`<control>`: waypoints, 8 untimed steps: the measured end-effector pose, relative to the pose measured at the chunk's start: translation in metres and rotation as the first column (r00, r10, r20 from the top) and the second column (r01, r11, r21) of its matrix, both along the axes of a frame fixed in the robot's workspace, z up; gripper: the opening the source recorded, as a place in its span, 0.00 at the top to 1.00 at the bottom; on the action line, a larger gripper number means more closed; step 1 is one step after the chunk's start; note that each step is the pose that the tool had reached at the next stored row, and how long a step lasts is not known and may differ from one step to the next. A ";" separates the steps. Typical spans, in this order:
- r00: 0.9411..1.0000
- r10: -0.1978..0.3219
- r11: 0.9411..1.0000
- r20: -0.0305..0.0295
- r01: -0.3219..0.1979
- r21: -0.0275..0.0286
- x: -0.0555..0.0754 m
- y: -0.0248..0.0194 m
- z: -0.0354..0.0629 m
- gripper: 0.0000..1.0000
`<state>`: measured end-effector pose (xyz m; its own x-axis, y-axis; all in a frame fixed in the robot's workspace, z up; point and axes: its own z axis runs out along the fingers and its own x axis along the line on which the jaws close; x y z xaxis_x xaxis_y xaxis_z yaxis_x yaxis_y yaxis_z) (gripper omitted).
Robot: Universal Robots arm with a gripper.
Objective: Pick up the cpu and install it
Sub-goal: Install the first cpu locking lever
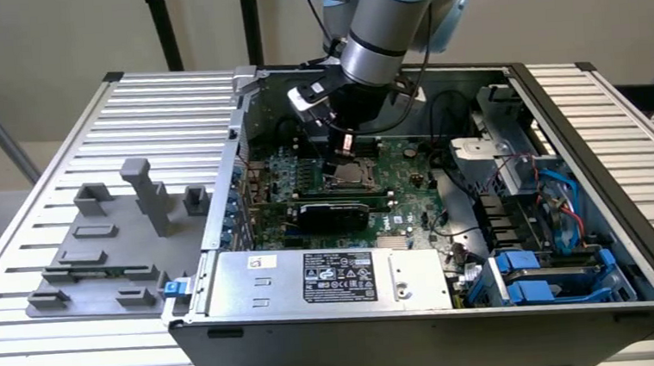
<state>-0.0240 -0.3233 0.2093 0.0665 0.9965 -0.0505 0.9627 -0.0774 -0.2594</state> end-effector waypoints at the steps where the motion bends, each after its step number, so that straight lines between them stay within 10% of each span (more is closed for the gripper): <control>1: 1.000 -0.001 1.000 0.000 0.001 0.000 -0.001 -0.0002 0.0005 0.89; 8: 1.000 -0.005 1.000 0.000 0.005 0.016 -0.013 -0.0028 0.0144 0.89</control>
